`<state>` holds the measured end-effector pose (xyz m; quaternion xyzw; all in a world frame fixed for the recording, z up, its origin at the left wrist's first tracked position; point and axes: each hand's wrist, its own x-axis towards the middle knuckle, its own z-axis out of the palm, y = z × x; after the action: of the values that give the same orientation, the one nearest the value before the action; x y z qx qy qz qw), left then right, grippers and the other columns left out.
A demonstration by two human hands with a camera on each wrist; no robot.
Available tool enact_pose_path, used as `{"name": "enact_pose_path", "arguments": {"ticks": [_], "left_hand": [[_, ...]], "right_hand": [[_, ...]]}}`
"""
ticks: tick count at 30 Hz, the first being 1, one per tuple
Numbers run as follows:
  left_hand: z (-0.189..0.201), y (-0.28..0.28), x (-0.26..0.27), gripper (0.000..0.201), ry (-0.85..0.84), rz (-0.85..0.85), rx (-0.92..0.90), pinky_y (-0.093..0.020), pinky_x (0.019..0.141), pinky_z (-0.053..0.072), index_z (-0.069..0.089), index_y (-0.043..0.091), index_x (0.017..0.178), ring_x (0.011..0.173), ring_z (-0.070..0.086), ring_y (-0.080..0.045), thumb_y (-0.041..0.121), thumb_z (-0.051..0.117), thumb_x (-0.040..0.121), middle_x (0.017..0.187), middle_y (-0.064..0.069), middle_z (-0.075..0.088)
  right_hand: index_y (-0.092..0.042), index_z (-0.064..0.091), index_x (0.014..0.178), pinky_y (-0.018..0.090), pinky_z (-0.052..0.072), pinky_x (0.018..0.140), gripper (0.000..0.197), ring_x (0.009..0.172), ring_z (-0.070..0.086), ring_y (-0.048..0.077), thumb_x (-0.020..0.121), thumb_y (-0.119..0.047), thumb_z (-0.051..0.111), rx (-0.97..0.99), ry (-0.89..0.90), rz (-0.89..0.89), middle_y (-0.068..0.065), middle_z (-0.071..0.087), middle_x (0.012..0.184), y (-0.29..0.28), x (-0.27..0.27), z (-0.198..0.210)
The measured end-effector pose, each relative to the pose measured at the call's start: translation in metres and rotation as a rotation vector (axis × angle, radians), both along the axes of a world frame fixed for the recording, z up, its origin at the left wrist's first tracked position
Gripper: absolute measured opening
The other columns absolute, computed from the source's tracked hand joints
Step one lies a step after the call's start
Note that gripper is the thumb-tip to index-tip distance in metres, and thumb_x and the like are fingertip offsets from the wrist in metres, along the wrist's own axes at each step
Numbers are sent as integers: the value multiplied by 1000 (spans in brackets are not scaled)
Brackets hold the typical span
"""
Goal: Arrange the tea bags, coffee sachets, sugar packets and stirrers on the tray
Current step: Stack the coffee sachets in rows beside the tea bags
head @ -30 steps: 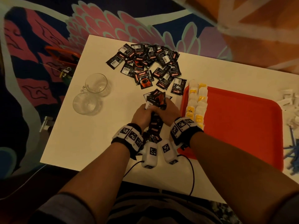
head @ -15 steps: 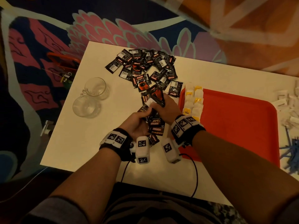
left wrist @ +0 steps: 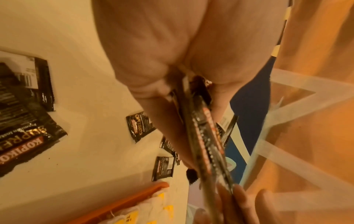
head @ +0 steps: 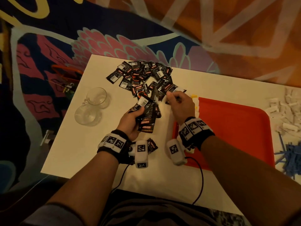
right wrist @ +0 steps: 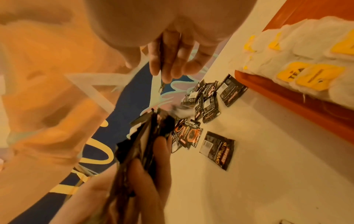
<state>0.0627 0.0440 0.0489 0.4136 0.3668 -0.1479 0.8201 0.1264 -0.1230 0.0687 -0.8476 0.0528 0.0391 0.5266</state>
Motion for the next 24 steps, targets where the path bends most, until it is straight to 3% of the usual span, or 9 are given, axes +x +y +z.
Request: {"name": "enact_pose_path", "arguments": {"ticks": [3,7,10,12,14,18,20,22,24], "left_hand": [[-2,3,-2,38,47,6,54,-33,59,57,59,5,132,79,71,-25,19,62,97,106,-12,72],[-5,8,-9,33,99,46,77,-31,58,56,60,5,126,73,73,-21,20,62,97,93,-8,75],[-7,13,-17,42,131,42,1,-32,54,57,57,1,132,76,71,-25,25,61,97,106,-15,71],[-6,14,-20,43,127,8,-62,-31,52,56,56,0,131,73,72,-25,28,58,98,107,-18,69],[-4,13,-20,38,105,-58,-125,-27,51,55,59,1,123,66,72,-22,31,54,99,93,-16,72],[1,9,-15,35,90,-123,-132,-20,48,52,64,1,109,61,71,-17,33,51,101,79,-12,73],[2,8,-11,38,71,-104,-82,-22,50,53,63,0,118,65,71,-18,32,56,99,84,-12,73],[1,10,-8,42,50,-77,-17,-26,53,55,59,-1,128,68,72,-20,28,60,97,88,-12,72],[1,11,-6,43,10,-98,54,-28,58,57,55,-2,132,72,72,-21,22,61,97,90,-12,73]], "right_hand": [[-17,72,89,39,52,84,22,84,63,15,94,-35,60,-74,10,100,-3,70,88,-2,-1,-6],[-29,67,74,42,54,87,25,81,66,14,95,-29,56,-91,115,121,-7,71,81,-4,-8,-18],[-33,63,72,37,56,84,29,82,67,13,95,-18,55,-47,136,153,-7,71,85,-3,-18,-23],[-32,63,74,32,55,78,26,78,65,9,96,-21,55,-24,146,216,-8,70,82,1,-24,-22],[-32,62,75,31,52,72,27,70,61,7,99,-30,52,-41,163,324,-10,67,75,4,-29,-22],[-19,68,79,28,50,65,41,68,63,14,102,-39,42,86,277,430,-1,70,74,7,-33,-17],[-17,69,81,30,52,66,37,75,65,17,100,-39,46,138,346,459,0,71,79,5,-34,-17],[-22,67,85,34,54,71,27,81,65,16,95,-43,55,46,302,444,-4,69,88,2,-31,-19],[-23,62,92,35,57,73,28,88,64,13,87,-50,65,36,280,282,-9,64,101,0,-26,-17]]}}
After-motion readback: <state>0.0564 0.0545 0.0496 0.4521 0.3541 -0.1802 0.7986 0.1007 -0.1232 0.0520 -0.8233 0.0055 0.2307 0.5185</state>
